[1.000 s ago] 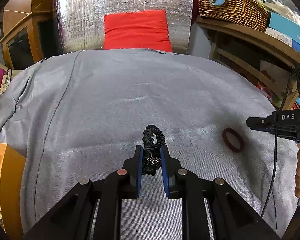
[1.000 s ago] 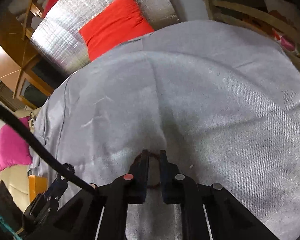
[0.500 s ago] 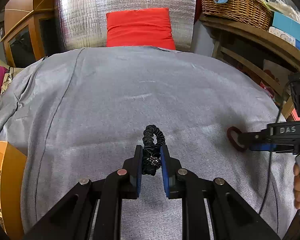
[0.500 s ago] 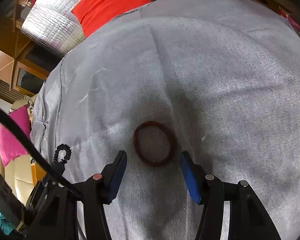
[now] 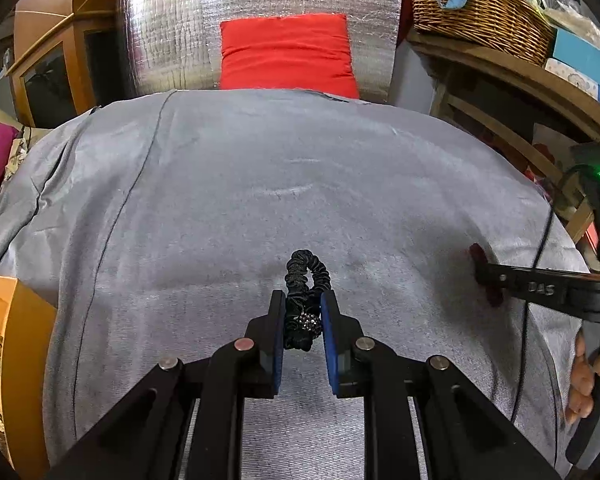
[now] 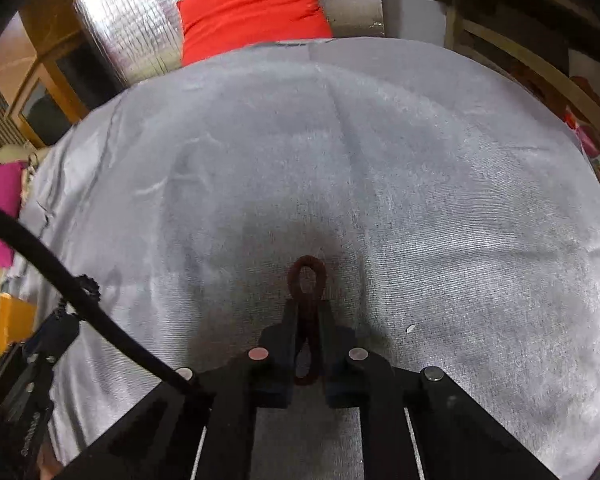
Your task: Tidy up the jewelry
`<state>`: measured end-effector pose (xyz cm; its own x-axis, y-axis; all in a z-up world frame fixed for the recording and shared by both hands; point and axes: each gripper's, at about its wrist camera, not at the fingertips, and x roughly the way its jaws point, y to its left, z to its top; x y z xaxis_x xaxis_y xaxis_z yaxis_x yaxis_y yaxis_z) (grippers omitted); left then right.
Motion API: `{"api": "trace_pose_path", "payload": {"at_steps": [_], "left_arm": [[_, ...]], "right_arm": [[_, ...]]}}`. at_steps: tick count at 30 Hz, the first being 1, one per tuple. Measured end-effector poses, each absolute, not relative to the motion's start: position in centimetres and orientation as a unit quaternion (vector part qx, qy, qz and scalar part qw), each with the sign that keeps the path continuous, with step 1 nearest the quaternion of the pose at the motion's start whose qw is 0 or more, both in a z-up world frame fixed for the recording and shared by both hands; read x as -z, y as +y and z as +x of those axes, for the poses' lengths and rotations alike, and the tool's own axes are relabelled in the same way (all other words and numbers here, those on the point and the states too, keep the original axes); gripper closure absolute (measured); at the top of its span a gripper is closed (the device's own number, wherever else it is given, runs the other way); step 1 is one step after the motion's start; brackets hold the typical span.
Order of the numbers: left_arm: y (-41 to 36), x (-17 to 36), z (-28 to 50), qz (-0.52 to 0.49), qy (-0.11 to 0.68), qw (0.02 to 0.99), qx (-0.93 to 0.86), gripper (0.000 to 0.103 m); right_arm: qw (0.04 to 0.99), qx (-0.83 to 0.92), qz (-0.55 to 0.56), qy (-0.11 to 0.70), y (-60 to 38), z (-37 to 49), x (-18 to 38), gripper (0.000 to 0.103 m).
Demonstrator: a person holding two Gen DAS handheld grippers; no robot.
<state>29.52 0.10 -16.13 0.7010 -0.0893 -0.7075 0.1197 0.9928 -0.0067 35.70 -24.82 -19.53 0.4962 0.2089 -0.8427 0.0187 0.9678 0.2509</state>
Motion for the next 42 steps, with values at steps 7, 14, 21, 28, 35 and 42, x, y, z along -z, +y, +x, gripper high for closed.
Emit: {"api": "trace_pose_path", "payload": {"at_steps": [7,14,21,28,35,42], "left_arm": [[0.5,15.3,28.9,0.023,0.369,0.928,0.052,0.085],[0.8,13.2,26.4,0.028,0.337,0.940,0.045,0.085],[1.2,12.0,23.7,0.041,0.317,0.946,0.043,0.085],[3.0,11.1,21.3,0.028,0.308,0.951,0.029,0.085],[4.4,10.9,19.5,0.021,0.302,0.953,0.005,0.085],[5.4,11.2,17.6,0.023,0.306,0.951,-0.016,0.085]], "right_arm": [[0.855,-0.099,0.171,0.480,-25.9,34.7,17.9,0.093],[0.856,-0.129,0.194,0.462,-24.8,32.5,15.7,0.093],[0.862,-0.160,0.188,0.443,-22.2,29.8,13.5,0.093],[0.861,-0.187,0.183,0.435,-19.3,27.6,12.5,0.093],[0.856,-0.214,0.177,0.436,-16.8,25.7,12.3,0.093],[0.851,-0.230,0.186,0.433,-16.1,23.7,12.4,0.093]]}}
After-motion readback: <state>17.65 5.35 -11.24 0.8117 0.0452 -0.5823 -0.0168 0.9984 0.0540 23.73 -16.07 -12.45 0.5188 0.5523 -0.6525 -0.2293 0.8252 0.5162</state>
